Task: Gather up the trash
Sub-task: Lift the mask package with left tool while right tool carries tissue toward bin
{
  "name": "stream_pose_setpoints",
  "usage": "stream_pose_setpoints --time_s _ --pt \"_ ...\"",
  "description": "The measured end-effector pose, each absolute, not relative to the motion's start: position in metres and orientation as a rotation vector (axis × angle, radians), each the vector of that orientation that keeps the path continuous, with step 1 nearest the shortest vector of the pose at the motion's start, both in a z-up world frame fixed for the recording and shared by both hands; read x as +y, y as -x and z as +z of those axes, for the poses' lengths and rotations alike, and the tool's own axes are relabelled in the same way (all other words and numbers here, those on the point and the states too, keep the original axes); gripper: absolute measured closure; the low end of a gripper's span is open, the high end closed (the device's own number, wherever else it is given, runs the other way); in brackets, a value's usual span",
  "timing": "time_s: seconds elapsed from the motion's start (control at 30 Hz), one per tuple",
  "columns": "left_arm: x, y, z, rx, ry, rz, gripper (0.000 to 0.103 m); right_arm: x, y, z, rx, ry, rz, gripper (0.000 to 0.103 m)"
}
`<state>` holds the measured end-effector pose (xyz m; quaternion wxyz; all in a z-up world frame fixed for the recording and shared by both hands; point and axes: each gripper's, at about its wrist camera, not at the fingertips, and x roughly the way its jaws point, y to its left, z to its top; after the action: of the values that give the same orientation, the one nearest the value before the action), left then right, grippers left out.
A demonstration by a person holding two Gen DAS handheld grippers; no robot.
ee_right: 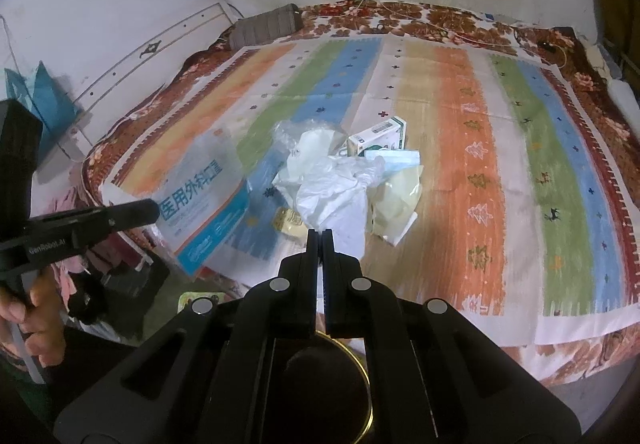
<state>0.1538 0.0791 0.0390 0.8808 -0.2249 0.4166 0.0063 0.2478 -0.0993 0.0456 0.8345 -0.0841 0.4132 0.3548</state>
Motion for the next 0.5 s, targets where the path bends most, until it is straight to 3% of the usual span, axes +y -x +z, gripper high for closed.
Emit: stream_pose_setpoints --time_s 0.5 --pt "0.039 -0.114 0.034 0.862 0.435 -0.109 0.103 -0.119 -0.203 0.035 0.899 0.187 0.778 0.102"
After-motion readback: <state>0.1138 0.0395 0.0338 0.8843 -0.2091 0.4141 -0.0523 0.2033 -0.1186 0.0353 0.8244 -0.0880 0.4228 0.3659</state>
